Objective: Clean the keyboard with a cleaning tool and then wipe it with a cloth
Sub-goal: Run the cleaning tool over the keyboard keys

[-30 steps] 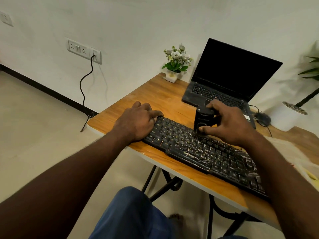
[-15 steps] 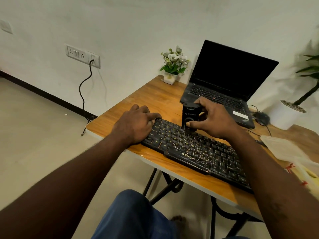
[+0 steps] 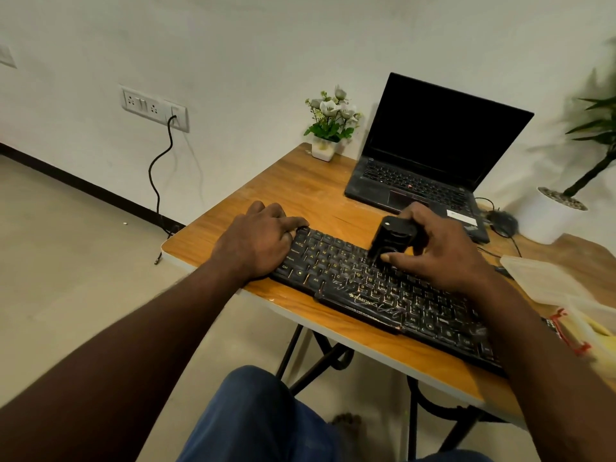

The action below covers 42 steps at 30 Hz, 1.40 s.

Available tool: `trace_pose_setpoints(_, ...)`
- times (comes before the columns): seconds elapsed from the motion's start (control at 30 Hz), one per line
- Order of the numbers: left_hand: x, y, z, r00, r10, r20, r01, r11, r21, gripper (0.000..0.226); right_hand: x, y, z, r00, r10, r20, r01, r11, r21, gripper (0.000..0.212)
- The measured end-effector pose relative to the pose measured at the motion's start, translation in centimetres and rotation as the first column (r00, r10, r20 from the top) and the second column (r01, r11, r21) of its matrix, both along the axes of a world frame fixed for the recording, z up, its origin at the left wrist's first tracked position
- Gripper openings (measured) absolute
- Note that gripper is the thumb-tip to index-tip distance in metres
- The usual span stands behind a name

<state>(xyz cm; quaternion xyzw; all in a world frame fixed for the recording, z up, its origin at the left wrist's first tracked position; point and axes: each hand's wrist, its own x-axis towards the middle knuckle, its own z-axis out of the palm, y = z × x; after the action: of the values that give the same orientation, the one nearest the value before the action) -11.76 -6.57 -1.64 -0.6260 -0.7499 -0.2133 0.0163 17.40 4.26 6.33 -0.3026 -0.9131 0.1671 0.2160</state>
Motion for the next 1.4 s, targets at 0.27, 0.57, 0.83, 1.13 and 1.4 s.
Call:
trace_pose_setpoints(0.27,0.0,-0.2,0.0,1.000,-0.002,-0.015,0.002,1.000,0.002,0.046,-4.7,-1.7,-2.1,0.988,0.014,-0.152,-0.003,0.998,0.068,0.044)
trace_pose_setpoints(0.57,0.1,-0.2,0.2,1.000,-0.003,-0.001,0.003,1.000,-0.011,0.050,0.2,-0.9,-0.4,0.996,-0.087,-0.005,0.087,0.995,0.043,0.046)
trace_pose_setpoints(0.83,0.3,-0.5,0.5,1.000,0.003,0.009,-0.003,1.000,-0.026,0.054,-2.4,-2.1,-1.9,0.983,-0.101,-0.152,0.102,0.995,-0.003,0.045)
trace_pose_setpoints(1.13,2.9,-2.5,1.1,0.979,0.029,0.200,-0.083,0.960,0.267,0.044,1.8,0.5,1.0,0.975,-0.220,-0.040,0.217,0.974,-0.067,0.048)
trace_pose_setpoints(1.4,6.0,-3.8,1.0,0.991,-0.080,-0.103,0.092,0.990,0.111,0.087,-2.1,2.4,1.2,0.983,-0.150,-0.107,0.117,0.957,-0.264,0.061)
